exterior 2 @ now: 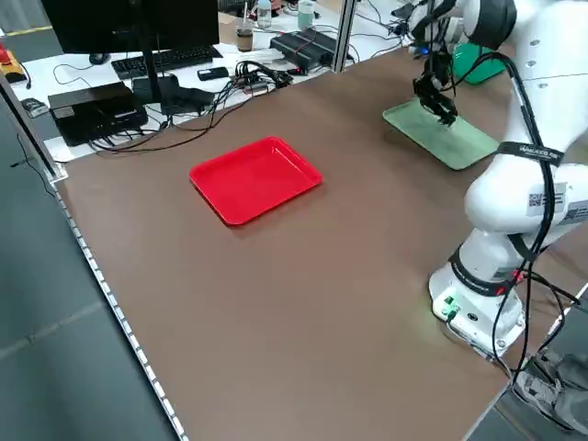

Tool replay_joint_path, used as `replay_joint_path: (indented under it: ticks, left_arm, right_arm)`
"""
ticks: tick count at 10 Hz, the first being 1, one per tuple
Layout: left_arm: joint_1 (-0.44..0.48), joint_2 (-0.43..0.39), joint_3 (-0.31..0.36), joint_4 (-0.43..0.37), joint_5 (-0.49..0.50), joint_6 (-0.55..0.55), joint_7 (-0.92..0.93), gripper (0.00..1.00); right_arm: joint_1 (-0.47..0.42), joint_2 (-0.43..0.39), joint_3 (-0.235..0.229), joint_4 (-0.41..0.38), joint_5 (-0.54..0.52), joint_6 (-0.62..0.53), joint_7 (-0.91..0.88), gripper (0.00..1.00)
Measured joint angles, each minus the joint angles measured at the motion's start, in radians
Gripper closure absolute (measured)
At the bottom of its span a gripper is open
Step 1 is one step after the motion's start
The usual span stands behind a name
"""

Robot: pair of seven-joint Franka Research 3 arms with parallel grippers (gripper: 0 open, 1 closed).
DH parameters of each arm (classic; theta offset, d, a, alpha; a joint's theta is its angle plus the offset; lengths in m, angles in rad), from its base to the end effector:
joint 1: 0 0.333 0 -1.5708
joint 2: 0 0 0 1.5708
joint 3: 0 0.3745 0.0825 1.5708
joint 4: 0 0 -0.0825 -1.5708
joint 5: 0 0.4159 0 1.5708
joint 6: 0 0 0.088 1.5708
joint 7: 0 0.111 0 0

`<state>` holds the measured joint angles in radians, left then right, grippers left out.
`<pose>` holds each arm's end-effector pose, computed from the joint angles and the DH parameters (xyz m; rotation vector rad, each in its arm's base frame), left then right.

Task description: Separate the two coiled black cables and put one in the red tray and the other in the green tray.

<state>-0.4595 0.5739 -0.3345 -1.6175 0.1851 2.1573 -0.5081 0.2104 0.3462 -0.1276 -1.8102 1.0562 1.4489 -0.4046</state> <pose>0.5529 -0.4975 0.3323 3.0759 -0.5260 -0.0220 0.6130 0.1643 0.4028 -1.9856 -0.2002 0.5240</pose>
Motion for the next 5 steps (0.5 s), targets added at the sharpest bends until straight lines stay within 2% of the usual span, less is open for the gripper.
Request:
replay_joint_path:
  ticks: [3,5]
  left_arm:
    - [0.038,-0.076,-0.031,-0.001,-0.083,-0.005,0.060,0.87]
    - [0.079,-0.138,-0.038,0.017,-0.261,-0.071,0.175,0.87]
  right_arm:
    - [-0.001,0.000,-0.001,-0.011,0.000,0.000,-0.021,0.41]
    - [-0.001,0.000,-0.001,-0.033,0.017,0.030,-0.135,0.41]
